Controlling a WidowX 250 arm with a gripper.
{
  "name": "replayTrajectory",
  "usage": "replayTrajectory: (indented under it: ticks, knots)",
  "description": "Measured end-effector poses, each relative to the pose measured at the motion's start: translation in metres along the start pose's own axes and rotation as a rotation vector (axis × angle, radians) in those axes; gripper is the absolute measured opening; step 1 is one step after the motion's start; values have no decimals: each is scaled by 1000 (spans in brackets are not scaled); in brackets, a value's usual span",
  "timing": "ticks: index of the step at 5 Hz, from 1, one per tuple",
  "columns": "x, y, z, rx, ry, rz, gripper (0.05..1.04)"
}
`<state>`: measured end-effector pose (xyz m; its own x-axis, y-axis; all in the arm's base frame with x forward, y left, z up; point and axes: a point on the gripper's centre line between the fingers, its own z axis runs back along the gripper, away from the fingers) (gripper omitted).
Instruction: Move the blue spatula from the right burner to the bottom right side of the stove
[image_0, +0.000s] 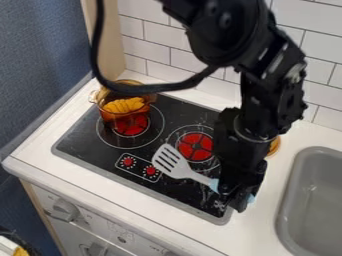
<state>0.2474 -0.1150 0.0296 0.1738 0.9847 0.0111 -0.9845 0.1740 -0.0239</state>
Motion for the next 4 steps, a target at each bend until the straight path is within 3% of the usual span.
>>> replayTrajectory:
  ticks: [1, 3, 4]
  knots:
    - [7, -5, -13, 4, 13, 22, 330]
    - [15, -6, -41, 42, -37, -6, 330]
    - [21, -9, -43, 32, -52, -14, 393]
